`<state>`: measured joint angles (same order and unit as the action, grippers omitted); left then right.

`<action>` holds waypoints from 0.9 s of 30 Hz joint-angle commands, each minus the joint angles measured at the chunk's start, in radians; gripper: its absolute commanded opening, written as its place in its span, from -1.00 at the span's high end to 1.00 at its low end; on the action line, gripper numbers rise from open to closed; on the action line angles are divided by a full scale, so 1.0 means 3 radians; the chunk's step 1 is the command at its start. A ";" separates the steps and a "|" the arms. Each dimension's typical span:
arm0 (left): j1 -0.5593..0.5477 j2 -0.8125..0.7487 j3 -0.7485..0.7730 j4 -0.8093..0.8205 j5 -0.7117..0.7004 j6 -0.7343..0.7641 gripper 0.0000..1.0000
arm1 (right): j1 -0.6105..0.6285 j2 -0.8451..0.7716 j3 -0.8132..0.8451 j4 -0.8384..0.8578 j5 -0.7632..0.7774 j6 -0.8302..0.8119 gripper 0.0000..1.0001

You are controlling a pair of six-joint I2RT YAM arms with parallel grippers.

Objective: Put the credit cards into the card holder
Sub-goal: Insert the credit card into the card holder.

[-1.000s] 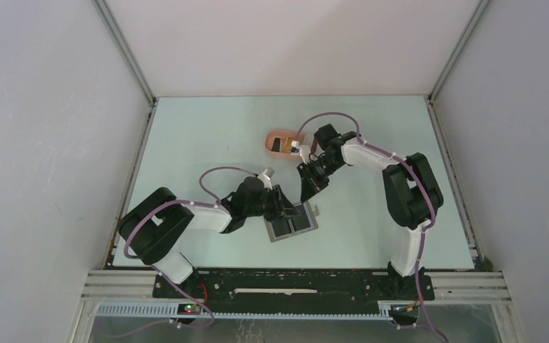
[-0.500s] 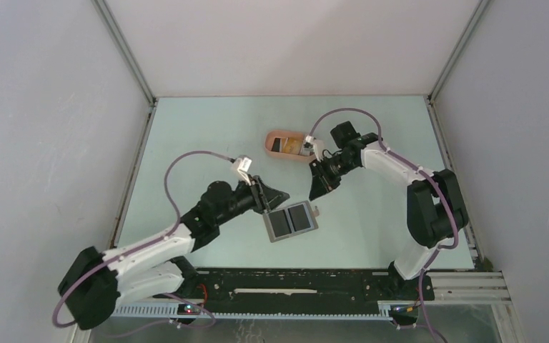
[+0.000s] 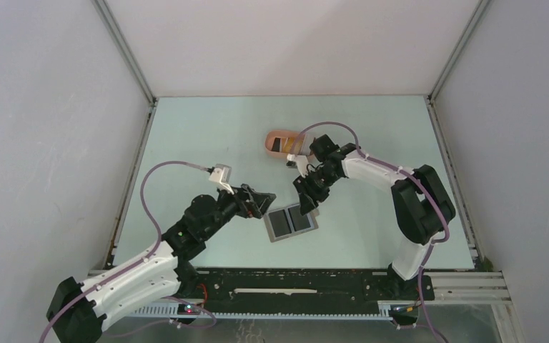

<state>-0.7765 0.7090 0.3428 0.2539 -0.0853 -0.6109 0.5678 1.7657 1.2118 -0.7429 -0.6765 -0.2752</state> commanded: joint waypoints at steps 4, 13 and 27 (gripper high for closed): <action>0.0000 0.0206 -0.0228 0.0154 0.0035 -0.0132 -1.00 | 0.0045 0.0219 0.0040 0.0143 0.0267 0.0193 -0.08; 0.0001 0.0332 -0.0488 0.0459 0.0132 -0.0373 -0.98 | 0.0017 0.0394 0.0051 0.0135 0.0201 0.0282 -0.07; -0.0002 0.0771 -0.0599 0.0815 0.0259 -0.0521 -0.85 | -0.0064 0.0505 0.0072 0.0104 0.0111 0.0369 -0.08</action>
<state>-0.7765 0.9154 0.1852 0.4236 -0.0216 -0.7448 0.5598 1.9030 1.2118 -0.7136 -0.6357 -0.1890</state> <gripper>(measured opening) 0.932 0.535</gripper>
